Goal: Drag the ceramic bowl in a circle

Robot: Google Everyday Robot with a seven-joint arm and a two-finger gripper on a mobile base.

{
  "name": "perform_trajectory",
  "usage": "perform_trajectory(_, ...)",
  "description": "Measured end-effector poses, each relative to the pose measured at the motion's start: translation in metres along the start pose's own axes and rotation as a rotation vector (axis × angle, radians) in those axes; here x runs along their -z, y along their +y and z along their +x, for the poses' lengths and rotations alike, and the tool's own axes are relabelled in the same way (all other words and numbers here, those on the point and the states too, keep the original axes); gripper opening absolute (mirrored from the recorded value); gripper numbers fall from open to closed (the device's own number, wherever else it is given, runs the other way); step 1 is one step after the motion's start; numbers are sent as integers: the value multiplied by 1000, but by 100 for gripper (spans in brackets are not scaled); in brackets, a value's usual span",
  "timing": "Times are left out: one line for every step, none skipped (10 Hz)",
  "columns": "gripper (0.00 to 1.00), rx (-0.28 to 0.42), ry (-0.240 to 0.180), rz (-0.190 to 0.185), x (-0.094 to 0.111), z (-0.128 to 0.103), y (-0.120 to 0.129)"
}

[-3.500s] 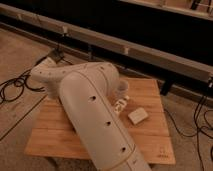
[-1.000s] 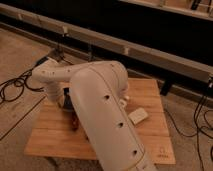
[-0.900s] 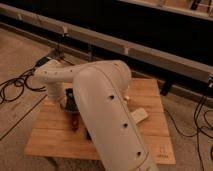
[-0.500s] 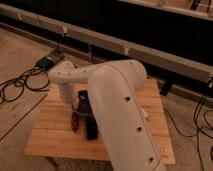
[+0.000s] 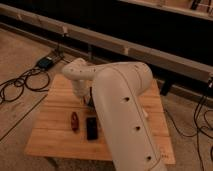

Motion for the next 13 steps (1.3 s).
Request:
perform_trajectory(2,12,-12,12,1,-13,-3)
perform_trajectory(2,36,-30,14,4,-29,4)
perform_trajectory(2,62,-45,14,8,-41,14)
perform_trajectory(2,87,-57,12,12,-50,25)
perform_trajectory(2,121,-72,6,17,-59,40)
perform_trajectory(3,163,-83,0,20,-65,57)
perform_trajectory(6,194,-89,-3,23,-68,68)
perform_trajectory(15,218,-91,-6,23,-66,77)
perform_trajectory(25,229,-87,-7,23,-62,80)
perform_trajectory(33,233,-80,-12,22,-57,82)
perform_trajectory(40,224,-74,-17,21,-52,80)
perform_trajectory(41,221,-74,-17,21,-52,80)
perform_trajectory(41,223,-74,-18,21,-52,82)
